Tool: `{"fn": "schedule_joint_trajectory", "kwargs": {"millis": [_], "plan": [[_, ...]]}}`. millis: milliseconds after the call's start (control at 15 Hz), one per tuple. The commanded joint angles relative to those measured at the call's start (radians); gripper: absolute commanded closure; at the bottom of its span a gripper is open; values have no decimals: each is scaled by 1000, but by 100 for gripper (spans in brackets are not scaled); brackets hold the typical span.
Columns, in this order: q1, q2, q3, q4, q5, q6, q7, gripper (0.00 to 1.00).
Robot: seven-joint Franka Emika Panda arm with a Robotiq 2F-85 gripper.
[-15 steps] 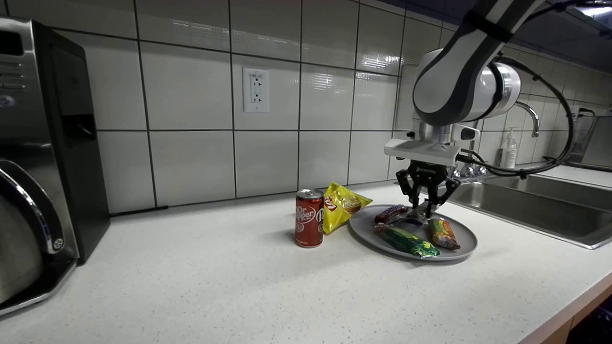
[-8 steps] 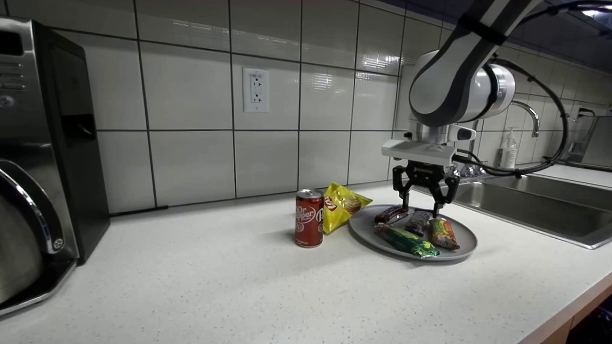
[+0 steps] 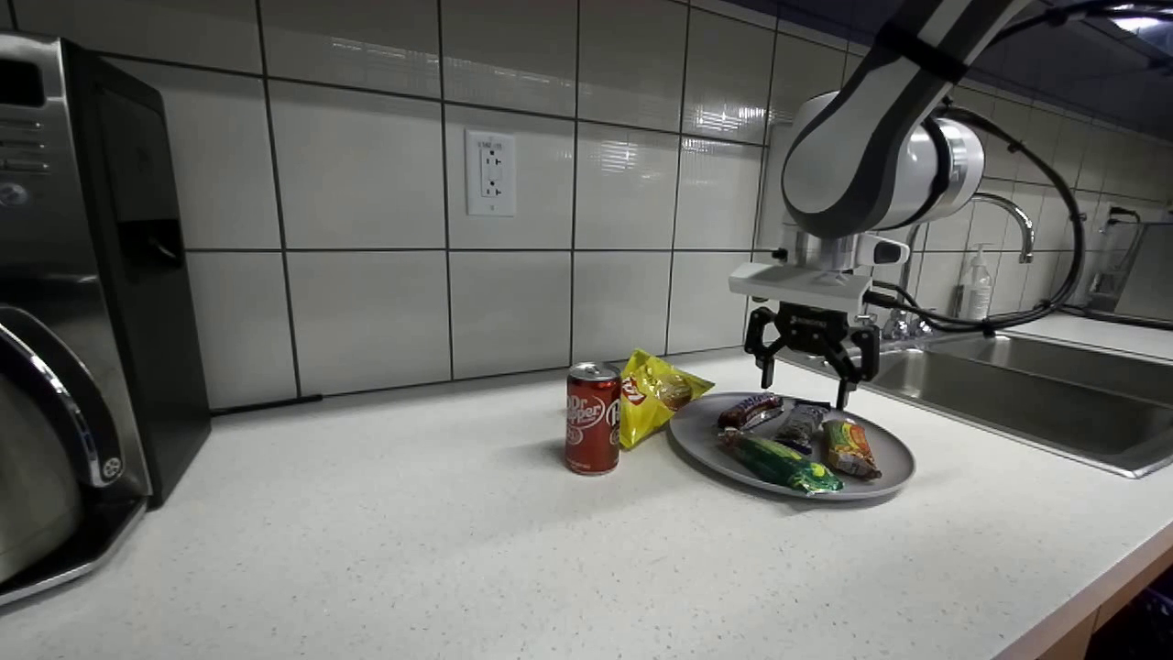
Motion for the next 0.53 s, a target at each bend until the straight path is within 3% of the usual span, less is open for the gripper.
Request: {"fn": "schedule_joint_trajectory", "kwargs": {"millis": [0,467], "plan": [[-2,-48,4,-25,-23,-39,-25,0],[-16,-144,19,-99,-18,-52,-131,0]]}}
